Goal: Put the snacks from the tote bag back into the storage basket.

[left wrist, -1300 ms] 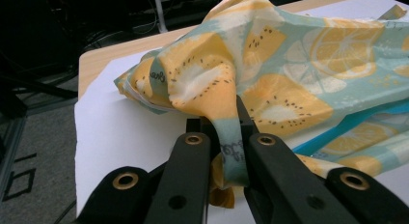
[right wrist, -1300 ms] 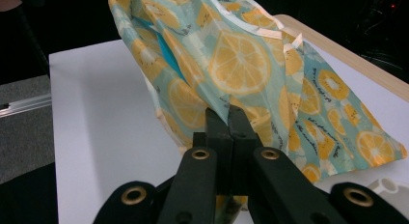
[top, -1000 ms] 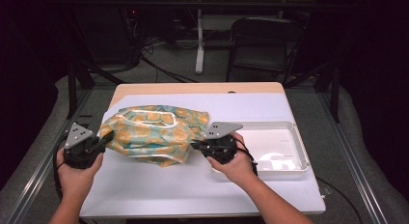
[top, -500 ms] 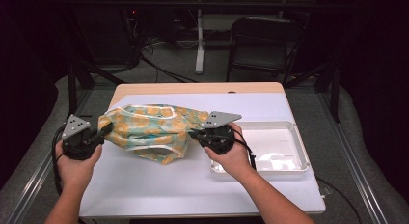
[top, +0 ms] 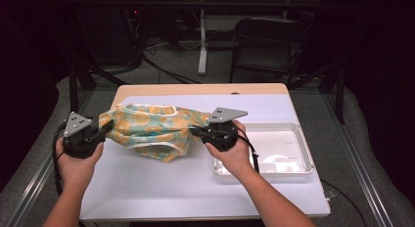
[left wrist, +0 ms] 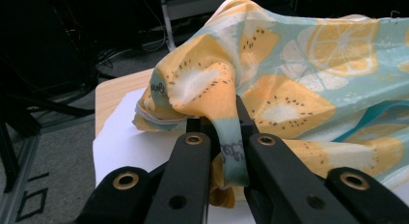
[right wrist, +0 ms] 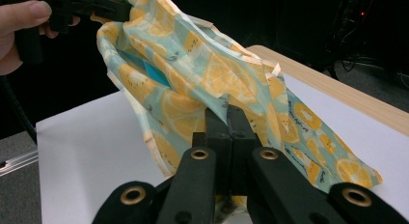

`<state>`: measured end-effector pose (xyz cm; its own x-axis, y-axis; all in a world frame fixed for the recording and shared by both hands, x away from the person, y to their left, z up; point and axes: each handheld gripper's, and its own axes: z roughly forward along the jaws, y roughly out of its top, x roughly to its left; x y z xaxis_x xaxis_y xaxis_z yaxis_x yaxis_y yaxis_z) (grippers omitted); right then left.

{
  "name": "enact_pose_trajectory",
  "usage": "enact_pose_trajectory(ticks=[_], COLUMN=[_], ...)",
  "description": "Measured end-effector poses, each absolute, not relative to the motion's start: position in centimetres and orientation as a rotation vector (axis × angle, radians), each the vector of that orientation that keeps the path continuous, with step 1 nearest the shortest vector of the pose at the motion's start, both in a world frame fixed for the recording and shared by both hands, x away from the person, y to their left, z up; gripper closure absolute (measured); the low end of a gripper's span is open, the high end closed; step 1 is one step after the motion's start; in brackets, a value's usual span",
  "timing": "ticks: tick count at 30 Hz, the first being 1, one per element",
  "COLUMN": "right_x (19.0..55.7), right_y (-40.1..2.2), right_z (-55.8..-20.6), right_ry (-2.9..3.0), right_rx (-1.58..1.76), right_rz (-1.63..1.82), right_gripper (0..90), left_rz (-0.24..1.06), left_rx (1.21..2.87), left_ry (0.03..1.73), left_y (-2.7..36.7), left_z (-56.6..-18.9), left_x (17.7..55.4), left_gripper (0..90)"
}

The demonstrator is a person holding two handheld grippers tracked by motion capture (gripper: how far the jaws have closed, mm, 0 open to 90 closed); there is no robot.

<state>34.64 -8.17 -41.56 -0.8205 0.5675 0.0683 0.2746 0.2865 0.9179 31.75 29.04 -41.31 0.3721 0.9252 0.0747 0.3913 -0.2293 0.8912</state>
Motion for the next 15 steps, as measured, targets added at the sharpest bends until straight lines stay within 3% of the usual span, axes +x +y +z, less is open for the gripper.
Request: enact_pose_trajectory(ticks=[15], right_x=[35.0], right_y=[-8.4], right_z=[-40.6], right_ry=[2.215], right_rx=[0.786], right_rz=[1.582], right_gripper=[90.0], left_rz=[0.858], left_rx=[1.818], left_ry=[1.134], left_y=[28.8], left_z=[-40.0], left_x=[32.5], left_gripper=[89.5])
